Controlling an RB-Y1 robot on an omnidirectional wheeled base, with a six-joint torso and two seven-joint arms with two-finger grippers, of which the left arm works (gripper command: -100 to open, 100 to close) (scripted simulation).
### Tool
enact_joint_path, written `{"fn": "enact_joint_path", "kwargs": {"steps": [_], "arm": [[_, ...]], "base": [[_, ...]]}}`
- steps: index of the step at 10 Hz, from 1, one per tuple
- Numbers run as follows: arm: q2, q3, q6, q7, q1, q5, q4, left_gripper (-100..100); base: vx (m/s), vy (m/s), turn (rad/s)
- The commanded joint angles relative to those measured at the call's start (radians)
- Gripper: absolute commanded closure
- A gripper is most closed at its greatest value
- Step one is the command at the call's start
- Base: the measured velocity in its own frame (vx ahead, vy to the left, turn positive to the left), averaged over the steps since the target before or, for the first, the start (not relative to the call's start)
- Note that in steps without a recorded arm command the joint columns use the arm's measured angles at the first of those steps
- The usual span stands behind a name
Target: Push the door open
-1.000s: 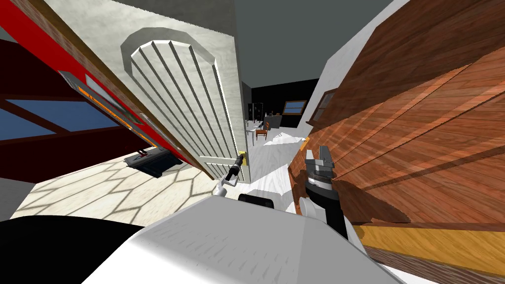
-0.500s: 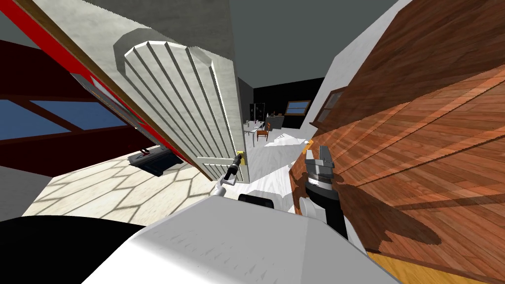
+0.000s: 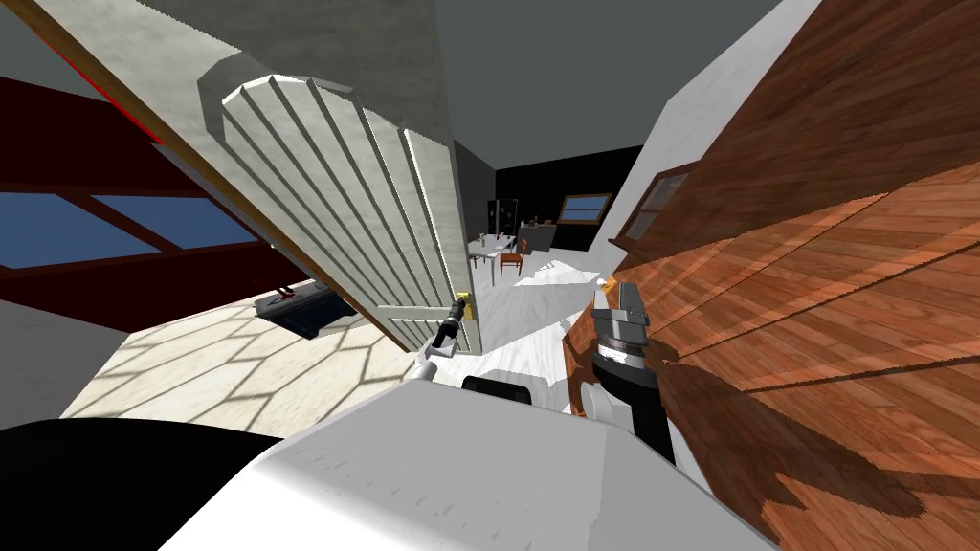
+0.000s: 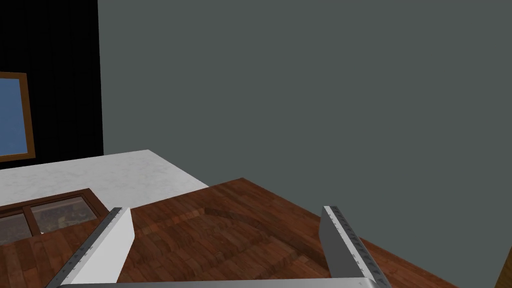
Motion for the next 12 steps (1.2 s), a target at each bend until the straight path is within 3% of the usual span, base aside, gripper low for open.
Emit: {"fn": "enact_joint_path", "kwargs": {"steps": [1,6,12], "arm": [[0.004,0.03,-0.011,-0.004,-0.012,0.004,0.011,100],[-0.005,0.089,-0.011,-0.017,-0.025,0.011,0.027,100],[-0.022,0.157,-0.01,-0.032,-0.042,0.02,0.046,100]], "base": [[0.102,-0.074,0.053],[0.108,-0.094,0.073],[0.173,-0.107,0.084]]}}
